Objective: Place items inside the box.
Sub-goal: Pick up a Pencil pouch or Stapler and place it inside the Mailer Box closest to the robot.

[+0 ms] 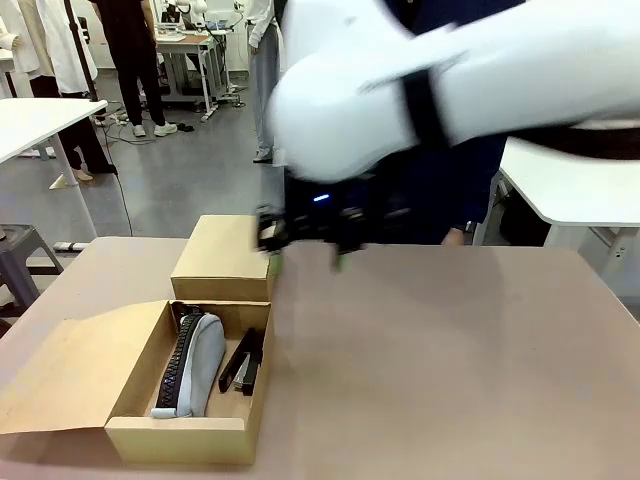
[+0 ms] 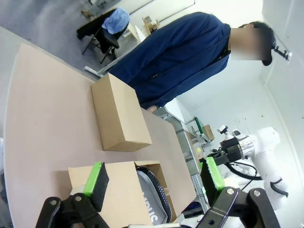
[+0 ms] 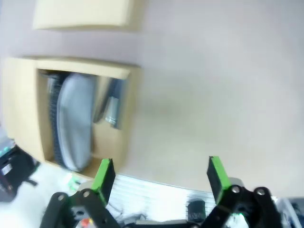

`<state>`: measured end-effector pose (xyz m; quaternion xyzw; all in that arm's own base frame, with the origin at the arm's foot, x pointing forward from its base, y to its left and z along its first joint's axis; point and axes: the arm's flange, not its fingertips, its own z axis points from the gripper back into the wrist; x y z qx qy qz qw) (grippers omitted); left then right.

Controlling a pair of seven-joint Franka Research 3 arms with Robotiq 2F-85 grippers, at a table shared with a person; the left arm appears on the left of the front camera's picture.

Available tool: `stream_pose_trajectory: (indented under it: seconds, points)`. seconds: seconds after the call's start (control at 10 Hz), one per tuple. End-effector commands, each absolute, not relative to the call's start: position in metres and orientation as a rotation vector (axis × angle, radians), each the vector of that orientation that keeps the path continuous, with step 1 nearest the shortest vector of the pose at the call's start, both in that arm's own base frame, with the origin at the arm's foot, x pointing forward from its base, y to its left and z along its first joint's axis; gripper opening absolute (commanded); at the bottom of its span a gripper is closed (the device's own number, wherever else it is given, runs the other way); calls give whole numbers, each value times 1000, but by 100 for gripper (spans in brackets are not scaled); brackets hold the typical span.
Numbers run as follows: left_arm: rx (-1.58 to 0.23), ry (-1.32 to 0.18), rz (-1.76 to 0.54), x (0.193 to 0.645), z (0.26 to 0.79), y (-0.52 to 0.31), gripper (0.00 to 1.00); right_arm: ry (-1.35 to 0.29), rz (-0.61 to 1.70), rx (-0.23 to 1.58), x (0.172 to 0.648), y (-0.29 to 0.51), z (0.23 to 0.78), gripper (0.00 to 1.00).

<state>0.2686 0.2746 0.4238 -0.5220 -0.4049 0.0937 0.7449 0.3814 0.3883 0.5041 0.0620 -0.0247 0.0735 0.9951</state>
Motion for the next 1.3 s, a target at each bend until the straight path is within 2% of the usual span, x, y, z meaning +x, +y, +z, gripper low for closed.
stream_pose_trajectory:
  seconds: [0.0, 0.2, 0.5, 0.6, 0.8, 0.9, 1.0, 1.2]
  points:
    - [-1154, -919, 194, 270, 425, 275, 100, 23, 167, 180, 366, 263, 519, 100]
    - [-1154, -919, 194, 270, 425, 275, 100, 23, 118, 320, 351, 144, 523, 100]
    - [-1154, -919, 194, 270, 425, 275, 100, -66, -106, 712, 300, -37, 485, 100]
    - [-1154, -919, 194, 270, 425, 275, 100, -106, -243, 766, 277, -68, 463, 100]
    - [-1154, -919, 194, 270, 425, 275, 100, -152, -320, 881, 242, -97, 408, 100]
    - [-1154, -919, 194, 270, 425, 275, 100, -126, -382, 874, 238, -95, 384, 100]
    - [-1154, -919, 194, 270, 425, 275, 100, -116, -315, 808, 267, -122, 460, 100]
    - [-1154, -919, 194, 270, 425, 275, 100, -116, -315, 808, 267, -122, 460, 100]
